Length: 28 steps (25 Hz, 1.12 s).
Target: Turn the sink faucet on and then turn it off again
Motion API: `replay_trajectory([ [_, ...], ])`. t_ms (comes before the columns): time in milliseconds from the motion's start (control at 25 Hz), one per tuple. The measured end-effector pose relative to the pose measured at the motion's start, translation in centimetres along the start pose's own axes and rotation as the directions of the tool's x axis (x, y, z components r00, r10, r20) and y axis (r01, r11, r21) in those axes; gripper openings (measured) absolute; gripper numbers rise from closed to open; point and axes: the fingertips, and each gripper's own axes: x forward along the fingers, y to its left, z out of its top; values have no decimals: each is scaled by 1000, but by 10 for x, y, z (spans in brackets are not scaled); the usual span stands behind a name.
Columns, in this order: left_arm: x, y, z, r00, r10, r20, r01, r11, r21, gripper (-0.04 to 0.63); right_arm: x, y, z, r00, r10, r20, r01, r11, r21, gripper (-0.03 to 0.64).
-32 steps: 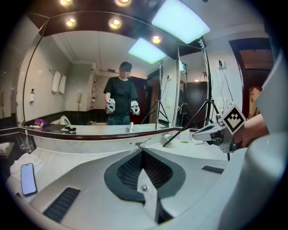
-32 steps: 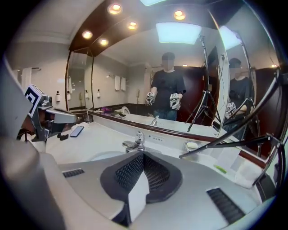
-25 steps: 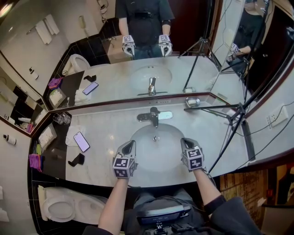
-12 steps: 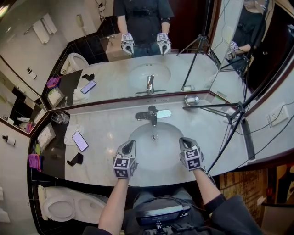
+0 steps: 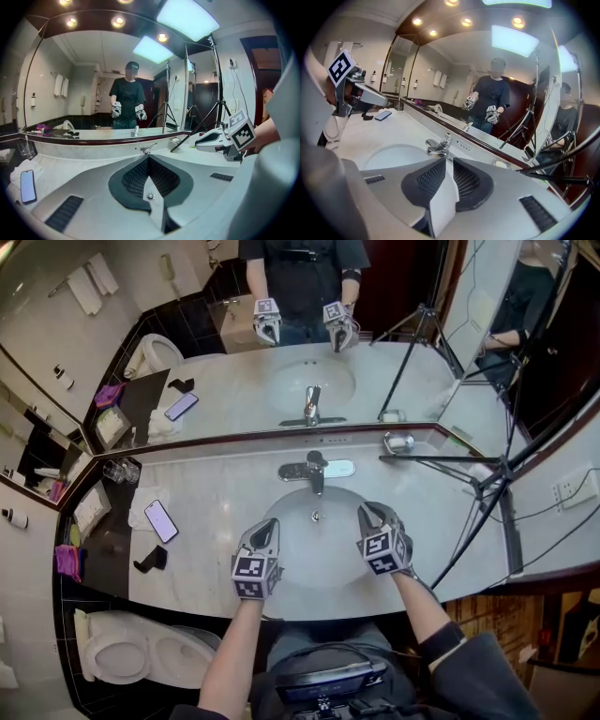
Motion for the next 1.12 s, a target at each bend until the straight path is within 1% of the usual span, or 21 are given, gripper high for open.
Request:
replay_trajectory([
  [40,2,1,0,1000,-1,1,1,1000,0,8,7,0,4,1000,0,2,0,999,-44,84],
  [80,5,1,1,1000,-3,3,3,1000,-1,8,15,-1,7,1000,-1,4,2,996,-94,86],
  [160,12,2,0,1000,-7,3,7,1000,-5,8,32,-2,16,1000,-4,9,5,978,-209,105],
  [280,20,4,-2,1000,-7,0,7,1000,-9,8,58,-1,30,1000,9,1,-8,926,-378,152],
  [320,22,4,-2,1000,-8,-1,8,1000,-9,8,66,0,34,1000,16,-6,-17,905,-425,182],
  [400,27,6,-2,1000,-6,0,6,1000,-5,8,82,2,41,999,31,-24,-39,860,-509,195],
  [440,29,7,-3,1000,-6,-1,6,1000,-4,8,90,2,44,999,36,-34,-48,835,-548,214],
  [640,39,11,-10,1000,-16,-16,16,1000,-16,8,128,6,55,996,54,-64,-84,701,-709,229],
  [800,48,13,-10,1000,-15,-18,14,1000,-7,8,156,11,48,989,69,-128,-144,564,-813,230],
  [880,52,13,-11,1000,-16,-21,16,1000,2,8,164,14,46,986,75,-149,-166,502,-849,229],
  [920,54,12,-11,1000,-20,-22,21,1000,6,8,167,16,46,985,76,-158,-175,479,-860,229],
  [1000,58,8,-11,999,-39,-31,39,999,11,8,171,21,44,979,83,-184,-202,443,-874,227],
  [1080,62,1,-10,997,-63,-42,63,998,12,8,175,26,39,973,94,-213,-233,412,-881,198],
  [1120,64,-1,-11,997,-69,-46,70,997,14,8,177,29,36,970,98,-223,-243,401,-883,195],
])
